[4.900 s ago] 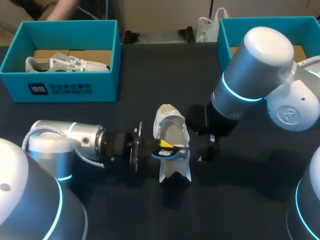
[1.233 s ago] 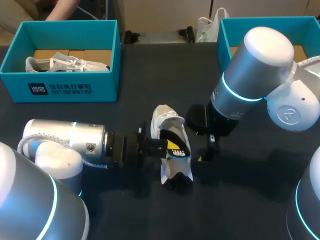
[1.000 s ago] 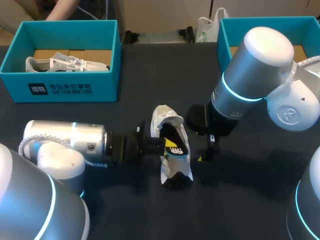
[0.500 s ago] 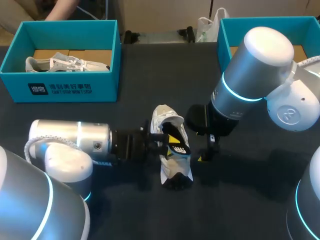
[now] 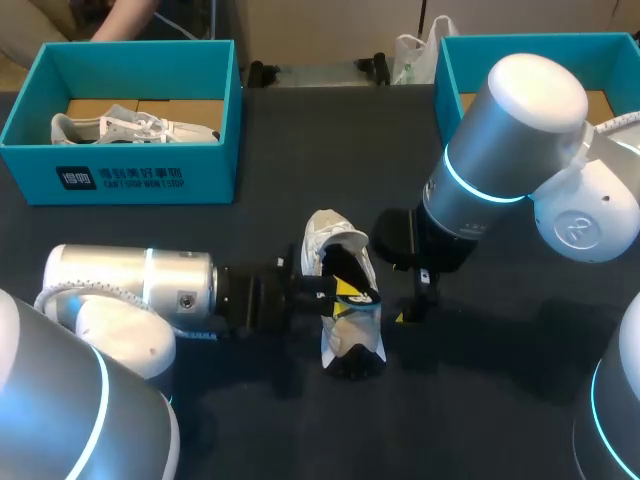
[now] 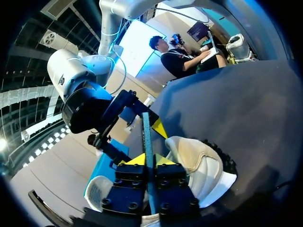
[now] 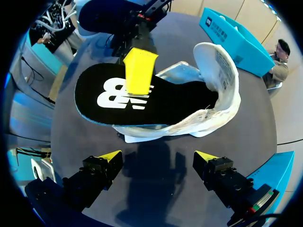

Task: Take the shoe out of the shoebox, open the shoe tongue, remove and reinsert the insole, then place the shoe into the shoebox

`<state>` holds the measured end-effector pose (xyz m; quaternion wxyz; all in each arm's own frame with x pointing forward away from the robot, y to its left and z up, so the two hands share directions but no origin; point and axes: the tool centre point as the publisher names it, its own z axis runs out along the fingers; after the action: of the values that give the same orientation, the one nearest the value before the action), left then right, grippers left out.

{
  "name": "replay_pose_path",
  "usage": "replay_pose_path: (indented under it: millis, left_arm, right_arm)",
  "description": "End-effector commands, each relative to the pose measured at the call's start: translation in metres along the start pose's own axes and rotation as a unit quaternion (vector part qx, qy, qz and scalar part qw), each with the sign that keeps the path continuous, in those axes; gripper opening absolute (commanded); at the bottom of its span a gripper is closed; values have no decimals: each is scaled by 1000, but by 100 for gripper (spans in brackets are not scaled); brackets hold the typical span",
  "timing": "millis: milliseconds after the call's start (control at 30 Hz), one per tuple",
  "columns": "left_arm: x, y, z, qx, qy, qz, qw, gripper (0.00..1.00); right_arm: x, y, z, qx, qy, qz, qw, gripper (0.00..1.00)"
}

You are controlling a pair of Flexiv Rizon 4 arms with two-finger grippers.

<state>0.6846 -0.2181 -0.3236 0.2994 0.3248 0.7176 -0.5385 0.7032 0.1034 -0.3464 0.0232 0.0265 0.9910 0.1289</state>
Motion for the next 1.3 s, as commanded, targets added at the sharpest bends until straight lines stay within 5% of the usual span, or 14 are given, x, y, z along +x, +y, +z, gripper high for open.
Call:
replay_pose_path:
  millis: [33, 400, 633, 700, 767, 933, 1133, 1300]
  left_arm:
    - [2, 2, 10, -6, 2, 3, 1000, 0]
    - [3, 44, 18, -44, -13, 5, 999, 0]
    - [-1, 43, 13, -43, -19, -6, 999, 0]
    - [-2, 37, 11, -34, -19, -11, 999, 26]
    - [-4, 30, 9, -28, -21, -6, 999, 29]
    - [-6, 11, 5, -1, -22, -9, 1000, 24]
    - [-4, -4, 8, 11, -17, 3, 1000, 0]
    - [0, 6, 15, 4, -11, 3, 1000, 0]
  right_arm:
    - [1, 0, 1, 0, 0, 0, 1000, 100]
    - [1, 0, 1, 0, 0, 0, 1000, 100]
    - [1, 0, 1, 0, 0, 0, 1000, 100]
    - [1, 0, 1, 0, 0, 0, 1000, 100]
    - [1, 0, 1, 0, 0, 0, 1000, 100]
    - [1, 0, 1, 0, 0, 0, 1000, 100]
    - [1, 0, 1, 0, 0, 0, 1000, 100]
    - [1, 0, 1, 0, 0, 0, 1000, 100]
